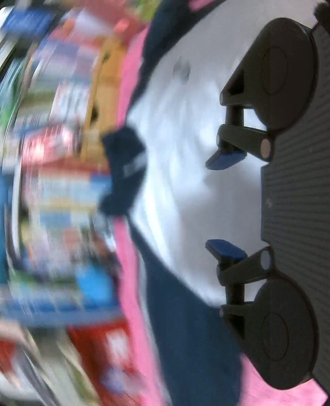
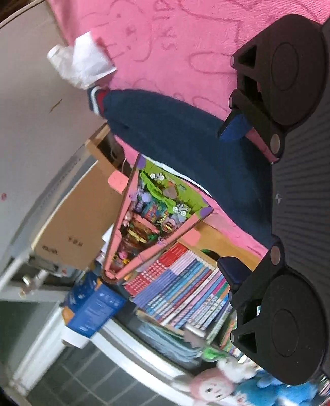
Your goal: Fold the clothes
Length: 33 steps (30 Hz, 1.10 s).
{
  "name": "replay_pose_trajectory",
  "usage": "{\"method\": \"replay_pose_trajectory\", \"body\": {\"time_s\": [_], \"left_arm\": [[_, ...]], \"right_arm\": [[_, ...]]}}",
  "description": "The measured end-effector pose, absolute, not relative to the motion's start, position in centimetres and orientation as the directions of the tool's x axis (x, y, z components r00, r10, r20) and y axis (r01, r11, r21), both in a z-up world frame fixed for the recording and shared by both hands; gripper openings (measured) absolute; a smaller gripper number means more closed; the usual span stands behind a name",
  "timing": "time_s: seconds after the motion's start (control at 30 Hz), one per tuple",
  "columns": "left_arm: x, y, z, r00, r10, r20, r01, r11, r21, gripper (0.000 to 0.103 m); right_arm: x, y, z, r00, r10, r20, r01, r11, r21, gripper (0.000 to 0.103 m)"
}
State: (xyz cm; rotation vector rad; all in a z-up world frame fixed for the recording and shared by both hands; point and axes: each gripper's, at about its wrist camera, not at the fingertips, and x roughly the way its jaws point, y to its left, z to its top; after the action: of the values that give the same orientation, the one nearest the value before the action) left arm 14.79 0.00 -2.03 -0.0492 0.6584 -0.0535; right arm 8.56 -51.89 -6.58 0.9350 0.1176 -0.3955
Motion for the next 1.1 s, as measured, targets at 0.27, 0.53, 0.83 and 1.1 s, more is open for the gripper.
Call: {"method": "replay_pose_trajectory", "body": {"time_s": [0.27, 0.53, 0.83, 1.1], "left_arm": [[12.8, 3.7, -2.9, 0.798, -0.029, -0.601, -0.037, 0.995, -0.097, 0.064], [13.0, 2.2, -3.5, 0.784, -0.006, -0.621, 0.007, 1.000, -0.002, 0.079], [12.9, 2.2, -3.6, 0.783, -0.003, -0.622, 0.010, 1.000, 0.007, 0.080], [12.8, 2.2, -3.5, 0.781, -0.003, -0.624, 0.012, 1.000, 0.009, 0.081]], "right_arm": [[8.0, -53.0, -4.3, 0.885, -0.359, -0.297, 0.461, 0.590, 0.662, 0.103], [11.2, -59.9, -4.6, 0.728, -0.466, -0.502, 0.675, 0.617, 0.406, 0.103], [14.6, -63.5, -6.0, 0.749, -0.391, -0.534, 0.638, 0.642, 0.425, 0.102], [14.3, -63.1, -3.3, 0.755, -0.380, -0.534, 0.624, 0.665, 0.410, 0.013]]}}
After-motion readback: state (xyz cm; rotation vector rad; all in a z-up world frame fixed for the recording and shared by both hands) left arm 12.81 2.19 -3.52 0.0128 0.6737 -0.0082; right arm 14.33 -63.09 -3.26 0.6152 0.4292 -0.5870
